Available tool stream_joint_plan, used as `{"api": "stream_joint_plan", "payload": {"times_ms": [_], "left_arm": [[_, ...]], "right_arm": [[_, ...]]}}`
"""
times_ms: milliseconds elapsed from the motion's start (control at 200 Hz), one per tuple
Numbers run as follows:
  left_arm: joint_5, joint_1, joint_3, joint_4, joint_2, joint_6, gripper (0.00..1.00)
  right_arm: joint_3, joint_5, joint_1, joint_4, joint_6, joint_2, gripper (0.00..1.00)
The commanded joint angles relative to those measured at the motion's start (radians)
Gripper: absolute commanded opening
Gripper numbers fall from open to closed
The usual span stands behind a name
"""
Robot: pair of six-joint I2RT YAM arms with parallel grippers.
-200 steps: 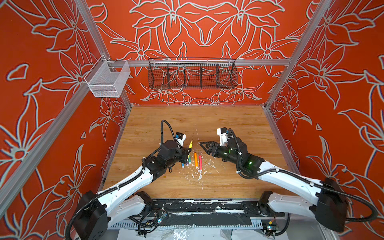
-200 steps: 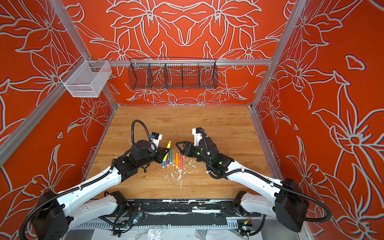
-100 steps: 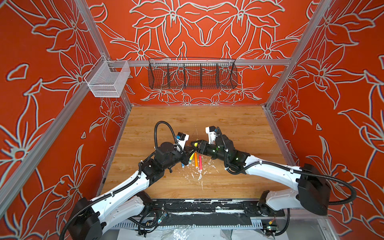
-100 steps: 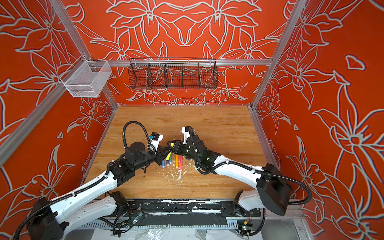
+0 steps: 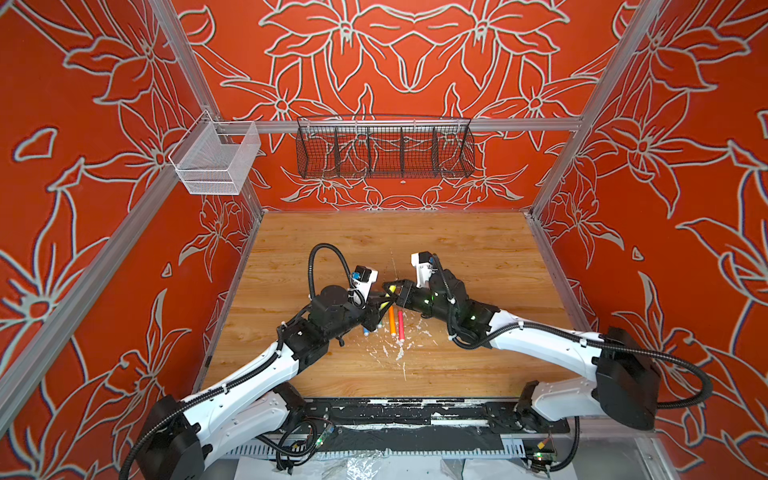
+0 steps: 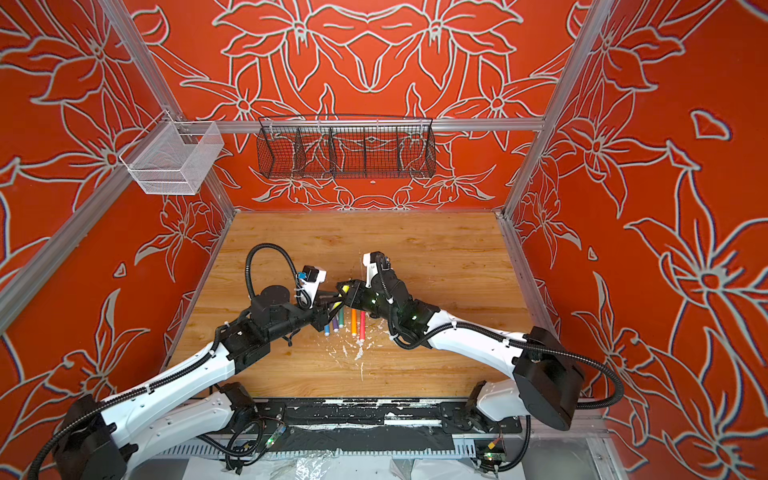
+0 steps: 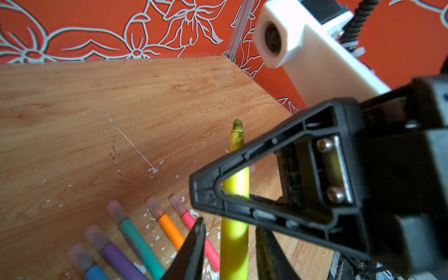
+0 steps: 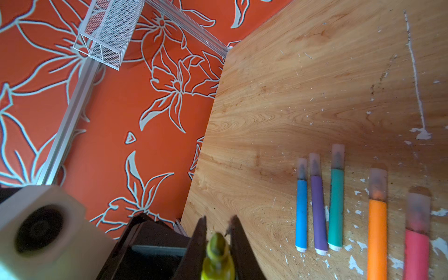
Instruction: Insert the pens into the pen caps
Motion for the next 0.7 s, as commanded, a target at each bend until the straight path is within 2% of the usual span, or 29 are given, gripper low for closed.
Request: {"api": "stream_joint_plan", "payload": {"times_ms": [0, 495, 671, 691], "left_arm": [[0.014, -0.004, 0.004, 0.045, 0.012, 0.007, 0.35], [0.039, -0.004, 0.003, 0.057, 0.031, 0.015, 0.39], [0.022, -0.004, -0.005, 0.061, 0.019, 0.010, 0.01], [0.018, -0.004, -0.006, 0.061, 0.020, 0.008, 0.00]], "right_arm": [[0.027, 0.037, 0.014, -0.009, -0.006, -0.040, 0.00], [0.064, 0.033, 0.054, 0.005, -0.007, -0.009, 0.00], [0.056, 0.051, 0.058, 0.006, 0.001, -0.001, 0.00], [0.059, 0.049, 0.058, 0.005, -0.002, 0.000, 0.03]]}}
